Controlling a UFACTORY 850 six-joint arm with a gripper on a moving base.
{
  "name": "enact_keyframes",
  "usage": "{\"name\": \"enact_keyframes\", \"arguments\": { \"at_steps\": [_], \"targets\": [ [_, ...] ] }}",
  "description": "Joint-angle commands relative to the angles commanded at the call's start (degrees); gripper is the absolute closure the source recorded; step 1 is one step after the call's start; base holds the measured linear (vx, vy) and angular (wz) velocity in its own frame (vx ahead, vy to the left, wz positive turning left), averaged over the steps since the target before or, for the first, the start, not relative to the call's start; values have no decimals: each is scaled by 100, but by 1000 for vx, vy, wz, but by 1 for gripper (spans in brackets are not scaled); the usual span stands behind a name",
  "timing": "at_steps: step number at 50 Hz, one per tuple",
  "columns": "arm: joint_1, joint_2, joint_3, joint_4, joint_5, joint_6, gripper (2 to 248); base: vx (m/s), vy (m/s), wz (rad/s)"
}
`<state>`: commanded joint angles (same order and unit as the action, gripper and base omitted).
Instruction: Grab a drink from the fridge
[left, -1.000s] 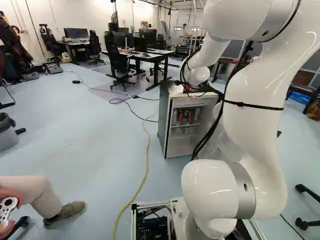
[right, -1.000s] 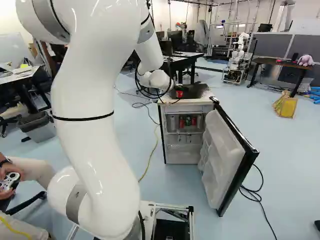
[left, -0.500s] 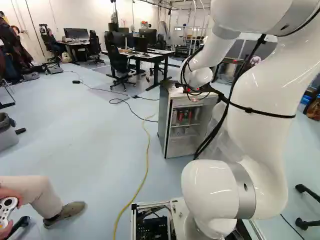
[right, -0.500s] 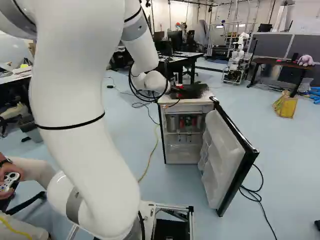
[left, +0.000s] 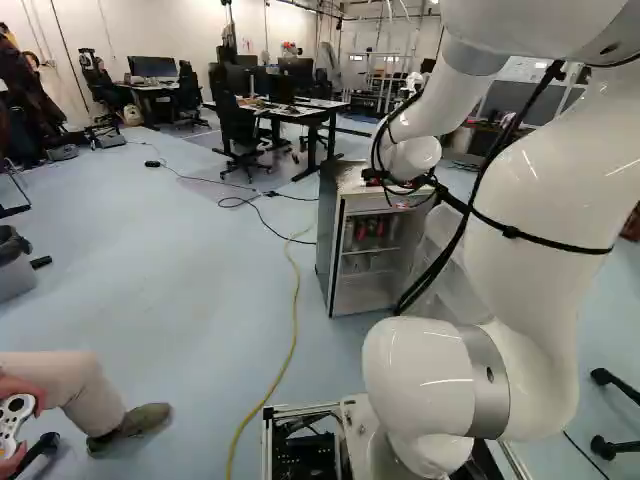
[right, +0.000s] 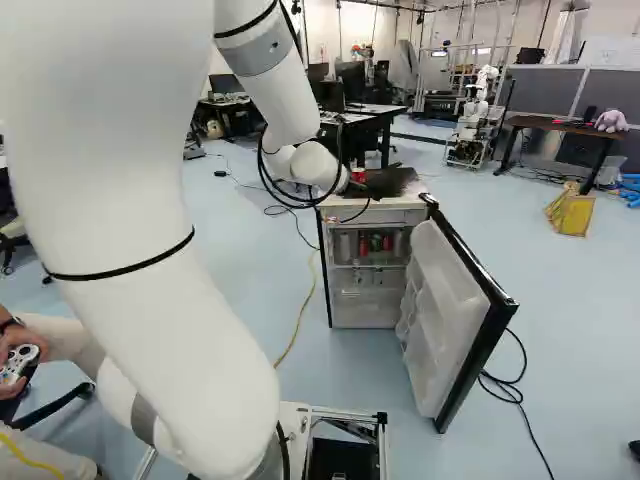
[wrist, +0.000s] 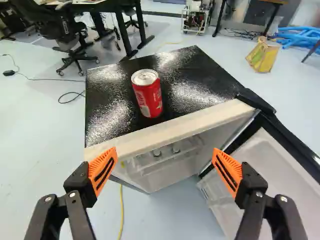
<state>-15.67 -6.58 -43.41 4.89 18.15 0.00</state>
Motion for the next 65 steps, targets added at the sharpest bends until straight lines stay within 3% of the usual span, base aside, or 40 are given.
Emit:
{"name": "enact_keyframes", "arguments": {
  "at_steps": [12, 48, 65],
  "targets": [
    [-239, 247, 97, 168, -429, 0, 3, 0, 0, 0],
    [-973, 753, 100, 184, -1745, 0, 3, 0, 0, 0],
    [-1299, 843, -61, 184, -1950, 0, 3, 0, 0, 0]
  ]
}}
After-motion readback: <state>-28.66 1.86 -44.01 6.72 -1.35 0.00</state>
